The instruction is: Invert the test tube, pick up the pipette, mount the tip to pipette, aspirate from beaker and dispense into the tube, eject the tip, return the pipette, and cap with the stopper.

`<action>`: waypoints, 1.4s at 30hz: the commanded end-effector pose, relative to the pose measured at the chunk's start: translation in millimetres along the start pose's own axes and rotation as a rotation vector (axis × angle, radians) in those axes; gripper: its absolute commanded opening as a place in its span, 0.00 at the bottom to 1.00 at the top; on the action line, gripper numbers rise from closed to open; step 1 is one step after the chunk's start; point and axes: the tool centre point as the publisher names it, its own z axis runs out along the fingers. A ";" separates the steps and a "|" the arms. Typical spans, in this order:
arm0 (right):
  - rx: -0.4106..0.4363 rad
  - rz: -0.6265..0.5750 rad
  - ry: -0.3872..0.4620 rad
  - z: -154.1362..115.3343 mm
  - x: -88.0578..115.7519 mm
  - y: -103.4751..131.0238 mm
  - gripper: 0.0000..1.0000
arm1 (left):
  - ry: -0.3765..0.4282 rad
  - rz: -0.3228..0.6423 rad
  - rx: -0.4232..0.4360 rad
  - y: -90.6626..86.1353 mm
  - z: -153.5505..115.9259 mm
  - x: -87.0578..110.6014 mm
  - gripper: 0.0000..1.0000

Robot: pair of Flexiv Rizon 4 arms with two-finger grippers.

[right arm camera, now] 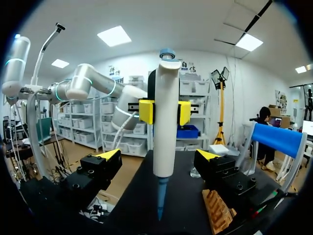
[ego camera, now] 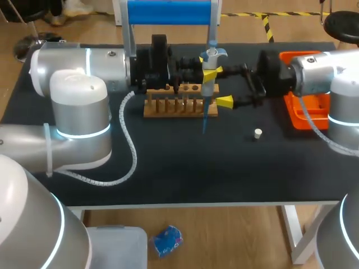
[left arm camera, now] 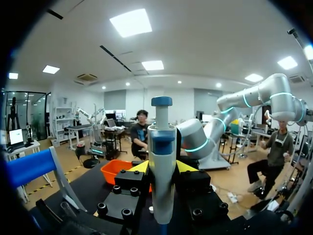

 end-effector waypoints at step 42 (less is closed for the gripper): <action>-0.063 0.023 0.067 30.3 -19.2 2.6 0.51 | -0.023 -0.008 -0.004 15.0 2.0 1.2 0.00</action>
